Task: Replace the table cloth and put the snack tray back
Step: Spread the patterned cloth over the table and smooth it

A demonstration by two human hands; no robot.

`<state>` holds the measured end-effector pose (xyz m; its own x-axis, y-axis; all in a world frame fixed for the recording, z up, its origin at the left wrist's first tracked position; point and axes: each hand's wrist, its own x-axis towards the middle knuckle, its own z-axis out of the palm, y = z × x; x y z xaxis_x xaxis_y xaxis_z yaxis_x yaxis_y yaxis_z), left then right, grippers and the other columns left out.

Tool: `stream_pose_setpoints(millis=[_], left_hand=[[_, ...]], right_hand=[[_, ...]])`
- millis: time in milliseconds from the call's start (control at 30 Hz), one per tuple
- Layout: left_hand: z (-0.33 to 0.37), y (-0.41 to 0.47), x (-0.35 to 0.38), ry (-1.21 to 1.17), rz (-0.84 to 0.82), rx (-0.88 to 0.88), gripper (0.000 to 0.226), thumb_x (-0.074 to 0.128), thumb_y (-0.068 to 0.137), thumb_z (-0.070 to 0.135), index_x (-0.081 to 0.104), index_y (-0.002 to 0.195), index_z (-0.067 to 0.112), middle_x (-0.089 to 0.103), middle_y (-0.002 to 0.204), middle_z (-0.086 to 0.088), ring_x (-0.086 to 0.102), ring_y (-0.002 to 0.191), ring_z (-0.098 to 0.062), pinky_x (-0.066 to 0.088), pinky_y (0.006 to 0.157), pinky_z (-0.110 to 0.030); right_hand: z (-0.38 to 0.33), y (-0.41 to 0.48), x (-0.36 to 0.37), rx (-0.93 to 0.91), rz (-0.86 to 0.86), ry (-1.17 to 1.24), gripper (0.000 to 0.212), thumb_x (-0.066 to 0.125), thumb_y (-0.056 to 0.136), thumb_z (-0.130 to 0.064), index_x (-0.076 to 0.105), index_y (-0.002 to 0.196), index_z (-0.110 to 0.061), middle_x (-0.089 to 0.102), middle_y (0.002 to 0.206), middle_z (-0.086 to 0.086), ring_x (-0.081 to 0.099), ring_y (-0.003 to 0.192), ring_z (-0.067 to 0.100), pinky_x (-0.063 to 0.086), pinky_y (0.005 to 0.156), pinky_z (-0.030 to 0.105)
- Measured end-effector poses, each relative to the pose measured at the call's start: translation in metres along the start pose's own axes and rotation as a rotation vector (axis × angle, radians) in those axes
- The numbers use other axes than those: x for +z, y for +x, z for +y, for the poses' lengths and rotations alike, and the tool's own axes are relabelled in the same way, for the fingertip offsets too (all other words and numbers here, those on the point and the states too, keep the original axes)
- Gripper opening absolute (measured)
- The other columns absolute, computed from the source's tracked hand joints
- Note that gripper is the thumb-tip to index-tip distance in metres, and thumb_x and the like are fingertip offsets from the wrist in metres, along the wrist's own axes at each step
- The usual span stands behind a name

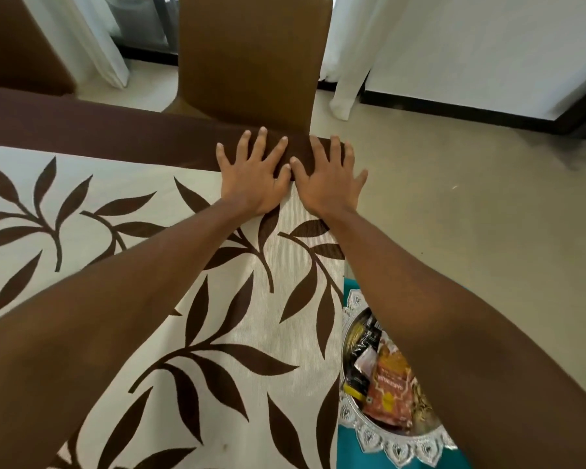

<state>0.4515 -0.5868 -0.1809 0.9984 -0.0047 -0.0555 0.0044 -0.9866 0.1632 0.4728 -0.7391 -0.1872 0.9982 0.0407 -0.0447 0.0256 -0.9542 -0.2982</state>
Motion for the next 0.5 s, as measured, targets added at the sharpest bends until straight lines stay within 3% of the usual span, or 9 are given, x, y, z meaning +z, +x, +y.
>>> stream_pose_setpoints(millis=[300, 500], left_hand=[[-0.003, 0.014, -0.004, -0.017, -0.066, 0.022, 0.064, 0.01, 0.096, 0.065, 0.005, 0.157, 0.045, -0.003, 0.168, 0.0, -0.009, 0.154, -0.028, -0.008, 0.113, -0.071], [0.025, -0.039, 0.004, -0.017, -0.054, 0.037, 0.067, 0.009, 0.1, 0.063, 0.005, 0.159, 0.031, -0.002, 0.168, -0.004, -0.007, 0.154, -0.029, -0.003, 0.118, -0.065]], right_hand=[[0.001, 0.001, -0.002, -0.004, 0.011, 0.047, 0.07, 0.026, 0.099, -0.067, 0.019, 0.16, -0.033, 0.012, 0.169, 0.001, 0.004, 0.156, 0.028, 0.03, 0.113, 0.062], [0.01, 0.011, -0.01, -0.05, -0.174, 0.084, 0.065, 0.025, 0.105, -0.057, 0.005, 0.162, -0.033, -0.007, 0.171, 0.001, -0.01, 0.156, 0.029, 0.017, 0.12, 0.062]])
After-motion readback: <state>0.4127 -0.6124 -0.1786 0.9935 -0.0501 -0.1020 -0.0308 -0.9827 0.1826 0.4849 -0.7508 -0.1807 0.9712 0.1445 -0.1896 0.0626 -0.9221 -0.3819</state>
